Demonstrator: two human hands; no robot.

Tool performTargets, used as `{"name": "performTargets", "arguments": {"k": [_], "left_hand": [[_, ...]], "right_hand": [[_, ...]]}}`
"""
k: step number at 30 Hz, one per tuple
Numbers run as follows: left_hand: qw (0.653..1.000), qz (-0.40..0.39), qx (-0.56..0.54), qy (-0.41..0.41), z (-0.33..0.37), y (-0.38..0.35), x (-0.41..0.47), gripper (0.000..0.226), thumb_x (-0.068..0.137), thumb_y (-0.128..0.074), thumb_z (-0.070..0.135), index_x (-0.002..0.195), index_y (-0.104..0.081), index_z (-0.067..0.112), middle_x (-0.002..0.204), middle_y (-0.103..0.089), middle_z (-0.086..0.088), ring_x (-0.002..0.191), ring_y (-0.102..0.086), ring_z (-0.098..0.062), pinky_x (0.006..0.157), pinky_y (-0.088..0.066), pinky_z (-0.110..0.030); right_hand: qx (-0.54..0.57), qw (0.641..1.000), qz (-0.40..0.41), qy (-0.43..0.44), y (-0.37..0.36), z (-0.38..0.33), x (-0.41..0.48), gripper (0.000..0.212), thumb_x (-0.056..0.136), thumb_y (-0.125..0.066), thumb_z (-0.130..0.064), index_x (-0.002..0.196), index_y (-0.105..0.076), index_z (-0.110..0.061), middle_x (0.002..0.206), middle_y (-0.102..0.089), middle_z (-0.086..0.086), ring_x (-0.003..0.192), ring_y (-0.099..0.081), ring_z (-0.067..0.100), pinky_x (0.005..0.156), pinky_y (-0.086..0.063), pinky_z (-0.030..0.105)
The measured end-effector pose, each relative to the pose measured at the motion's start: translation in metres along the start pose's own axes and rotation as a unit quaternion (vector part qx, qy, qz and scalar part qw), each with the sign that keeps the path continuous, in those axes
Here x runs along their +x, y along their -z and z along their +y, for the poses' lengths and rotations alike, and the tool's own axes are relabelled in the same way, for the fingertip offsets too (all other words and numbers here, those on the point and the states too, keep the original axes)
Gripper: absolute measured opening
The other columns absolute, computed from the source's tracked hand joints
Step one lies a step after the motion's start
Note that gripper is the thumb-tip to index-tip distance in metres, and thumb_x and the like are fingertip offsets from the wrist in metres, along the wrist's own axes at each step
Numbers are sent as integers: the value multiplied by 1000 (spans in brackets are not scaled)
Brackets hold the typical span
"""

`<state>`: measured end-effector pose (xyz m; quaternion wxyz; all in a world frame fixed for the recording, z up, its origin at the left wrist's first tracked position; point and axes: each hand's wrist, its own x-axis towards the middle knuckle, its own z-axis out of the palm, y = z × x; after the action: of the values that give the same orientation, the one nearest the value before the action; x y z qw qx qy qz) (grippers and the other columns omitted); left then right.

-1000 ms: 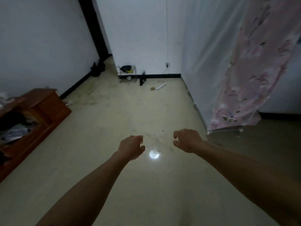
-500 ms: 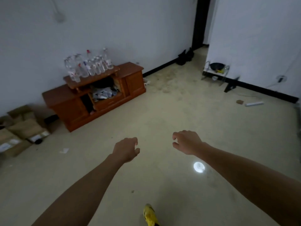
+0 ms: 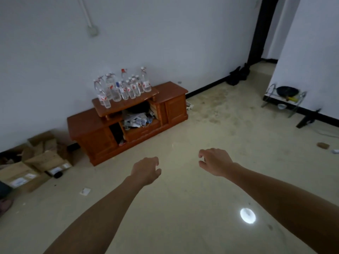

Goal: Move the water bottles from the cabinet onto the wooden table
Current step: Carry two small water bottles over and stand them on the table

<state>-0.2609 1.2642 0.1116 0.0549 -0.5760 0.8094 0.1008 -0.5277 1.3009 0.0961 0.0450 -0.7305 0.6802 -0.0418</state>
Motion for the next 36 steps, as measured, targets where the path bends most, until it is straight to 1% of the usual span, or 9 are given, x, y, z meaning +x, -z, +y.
{"name": "performTargets", "arguments": {"k": [3, 9, 14, 17, 20, 24, 28, 30, 36], "left_hand": [[1000, -7, 0, 3, -17, 6, 63, 34, 95, -49, 43, 123, -52, 23, 121, -60, -5, 103, -57, -25, 84, -50, -38], [999, -6, -6, 47, -64, 31, 197, 34, 96, -48, 41, 124, -51, 21, 124, -58, -5, 109, -56, -26, 81, -44, -35], [992, 23, -50, 117, -117, 76, 316, 34, 96, -49, 40, 123, -51, 21, 123, -58, -4, 109, -57, -25, 79, -44, -34], [985, 17, -70, 155, -151, 84, 365, 34, 95, -50, 41, 123, -52, 21, 124, -58, -3, 111, -56, -24, 81, -44, -34], [981, 11, -74, 180, -180, 89, 396, 35, 95, -50, 42, 124, -52, 22, 124, -58, -3, 111, -57, -24, 86, -46, -35], [975, 9, -81, 209, -242, 97, 476, 29, 94, -51, 40, 115, -54, 21, 114, -61, -3, 103, -59, -25, 83, -49, -36], [971, 31, -112, 208, -300, 115, 560, 21, 91, -52, 36, 104, -58, 21, 98, -65, 0, 88, -62, -22, 71, -46, -32], [972, 32, -110, 205, -327, 129, 597, 19, 91, -52, 34, 103, -59, 21, 97, -64, 0, 88, -62, -21, 69, -44, -31], [979, 31, -89, 182, -399, 177, 706, 23, 93, -51, 33, 107, -58, 16, 107, -64, -2, 99, -61, -23, 80, -48, -34]], "right_hand": [[-1, 1000, -13, 9, -5, 12, 76, 34, 92, -48, -41, 121, -56, -25, 110, -67, -1, 100, -62, 22, 80, -45, 31], [0, 998, -14, 53, -16, 26, 243, 34, 93, -49, -41, 122, -55, -24, 109, -67, -2, 98, -62, 20, 75, -43, 30], [12, 996, 0, 88, 11, 32, 417, 34, 92, -50, -41, 121, -57, -24, 115, -65, -1, 103, -61, 22, 83, -46, 33], [13, 992, -25, 122, 9, 19, 505, 32, 91, -53, -41, 117, -58, -25, 112, -66, -3, 102, -61, 21, 82, -47, 33], [12, 989, -46, 143, -2, 3, 555, 31, 90, -53, -42, 116, -58, -26, 109, -66, -4, 101, -61, 21, 82, -49, 33], [-3, 981, -61, 183, -30, -26, 655, 29, 90, -51, -41, 113, -58, -25, 105, -66, -2, 96, -63, 23, 76, -48, 32], [-6, 980, -67, 186, -40, -47, 756, 24, 91, -48, -38, 106, -59, -23, 101, -66, 0, 90, -62, 22, 68, -43, 31], [-2, 982, -70, 174, -36, -55, 804, 23, 92, -47, -37, 106, -58, -23, 100, -66, 0, 89, -62, 22, 68, -44, 30], [8, 984, -54, 168, -21, -79, 931, 22, 93, -49, -38, 106, -56, -22, 96, -65, 0, 85, -62, 22, 63, -40, 28]]}}
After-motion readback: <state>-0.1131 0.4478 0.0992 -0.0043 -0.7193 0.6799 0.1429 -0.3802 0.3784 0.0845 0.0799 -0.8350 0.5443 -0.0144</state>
